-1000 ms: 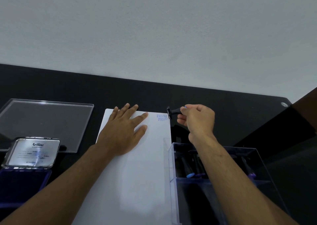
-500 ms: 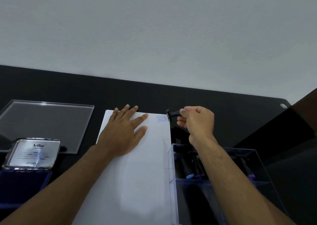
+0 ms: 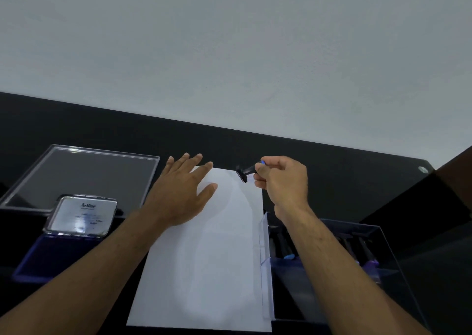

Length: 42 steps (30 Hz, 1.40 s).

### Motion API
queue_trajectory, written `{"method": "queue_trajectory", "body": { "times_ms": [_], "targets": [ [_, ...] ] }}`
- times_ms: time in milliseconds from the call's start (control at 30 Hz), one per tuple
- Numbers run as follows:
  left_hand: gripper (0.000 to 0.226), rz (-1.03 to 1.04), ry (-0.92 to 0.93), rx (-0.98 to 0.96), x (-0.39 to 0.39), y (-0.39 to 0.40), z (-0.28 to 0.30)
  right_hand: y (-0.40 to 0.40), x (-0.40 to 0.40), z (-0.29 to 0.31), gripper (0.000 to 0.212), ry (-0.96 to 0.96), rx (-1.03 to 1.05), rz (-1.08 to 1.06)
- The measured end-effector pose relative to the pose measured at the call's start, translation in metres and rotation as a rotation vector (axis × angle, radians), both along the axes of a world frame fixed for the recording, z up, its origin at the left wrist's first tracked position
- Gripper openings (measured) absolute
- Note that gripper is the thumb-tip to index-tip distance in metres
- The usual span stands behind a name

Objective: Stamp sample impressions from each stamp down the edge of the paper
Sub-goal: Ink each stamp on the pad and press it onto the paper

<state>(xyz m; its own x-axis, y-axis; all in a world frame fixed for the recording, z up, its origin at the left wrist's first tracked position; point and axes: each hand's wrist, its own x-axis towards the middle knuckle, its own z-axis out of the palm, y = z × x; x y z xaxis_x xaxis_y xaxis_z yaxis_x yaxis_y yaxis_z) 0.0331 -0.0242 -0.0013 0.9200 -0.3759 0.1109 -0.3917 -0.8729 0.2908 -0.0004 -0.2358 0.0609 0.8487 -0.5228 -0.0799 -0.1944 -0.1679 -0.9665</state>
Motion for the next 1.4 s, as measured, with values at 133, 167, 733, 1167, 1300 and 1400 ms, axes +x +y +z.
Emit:
{"method": "queue_trajectory", "body": {
  "times_ms": [133,167,733,1167,1300,1400],
  "targets": [
    [0.079,0.067,0.033,0.008,-0.019,0.030,0.017,0.034,-0.014,0.011,0.015,-0.012,-0.016,0.101],
    [0.080,0.080,0.026,0.007,-0.025,0.040,0.020,0.043,-0.018,0.013,0.015,-0.014,-0.017,0.132],
    [0.078,0.267,-0.053,-0.026,-0.142,0.212,0.009,0.200,-0.080,0.009,0.016,-0.041,-0.242,0.483],
    [0.090,0.320,-0.008,0.014,-0.167,0.250,-0.023,0.254,-0.100,0.006,0.019,-0.133,-0.518,0.652],
    [0.093,0.332,-0.008,0.025,-0.165,0.255,-0.032,0.261,-0.100,0.007,0.025,-0.095,-0.613,0.718],
    [0.095,0.338,-0.010,0.046,-0.163,0.255,-0.036,0.265,-0.099,0.010,0.029,-0.076,-0.677,0.750]
  ]
}}
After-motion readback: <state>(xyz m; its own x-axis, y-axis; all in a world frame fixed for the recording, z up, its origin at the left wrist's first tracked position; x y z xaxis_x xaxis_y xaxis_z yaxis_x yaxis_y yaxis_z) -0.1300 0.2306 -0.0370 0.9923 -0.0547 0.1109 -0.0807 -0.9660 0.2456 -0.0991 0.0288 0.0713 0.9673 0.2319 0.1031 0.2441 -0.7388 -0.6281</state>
